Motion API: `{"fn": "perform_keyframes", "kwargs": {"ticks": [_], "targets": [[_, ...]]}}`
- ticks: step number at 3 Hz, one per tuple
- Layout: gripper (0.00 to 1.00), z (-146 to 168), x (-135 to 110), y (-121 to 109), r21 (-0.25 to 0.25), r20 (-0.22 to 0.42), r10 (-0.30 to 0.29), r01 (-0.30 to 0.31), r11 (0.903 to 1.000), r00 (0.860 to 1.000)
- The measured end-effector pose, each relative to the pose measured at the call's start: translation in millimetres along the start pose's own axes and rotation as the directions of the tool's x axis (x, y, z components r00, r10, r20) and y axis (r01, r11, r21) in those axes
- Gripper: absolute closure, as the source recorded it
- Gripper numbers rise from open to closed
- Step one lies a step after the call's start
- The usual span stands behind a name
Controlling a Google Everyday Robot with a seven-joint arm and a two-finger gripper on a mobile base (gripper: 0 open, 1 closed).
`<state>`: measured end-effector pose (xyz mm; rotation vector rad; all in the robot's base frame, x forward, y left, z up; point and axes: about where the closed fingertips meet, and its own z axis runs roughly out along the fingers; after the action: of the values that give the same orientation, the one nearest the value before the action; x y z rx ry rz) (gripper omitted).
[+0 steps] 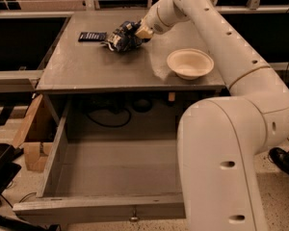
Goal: Place blue chip bag into top drawer
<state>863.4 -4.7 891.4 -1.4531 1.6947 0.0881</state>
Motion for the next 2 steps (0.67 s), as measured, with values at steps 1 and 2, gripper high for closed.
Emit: {"fn": "perform_keyframes", "kwargs": {"ticks": [1,2], "targets": [[1.00,-44.8,-10.4,-0.4,0.031,0.013,-0.041,0.040,0.9987,0.999],[1.00,-112.0,-28.3,16.8,0.059,0.035,-0.077,0.075,0.9954,0.996]]}}
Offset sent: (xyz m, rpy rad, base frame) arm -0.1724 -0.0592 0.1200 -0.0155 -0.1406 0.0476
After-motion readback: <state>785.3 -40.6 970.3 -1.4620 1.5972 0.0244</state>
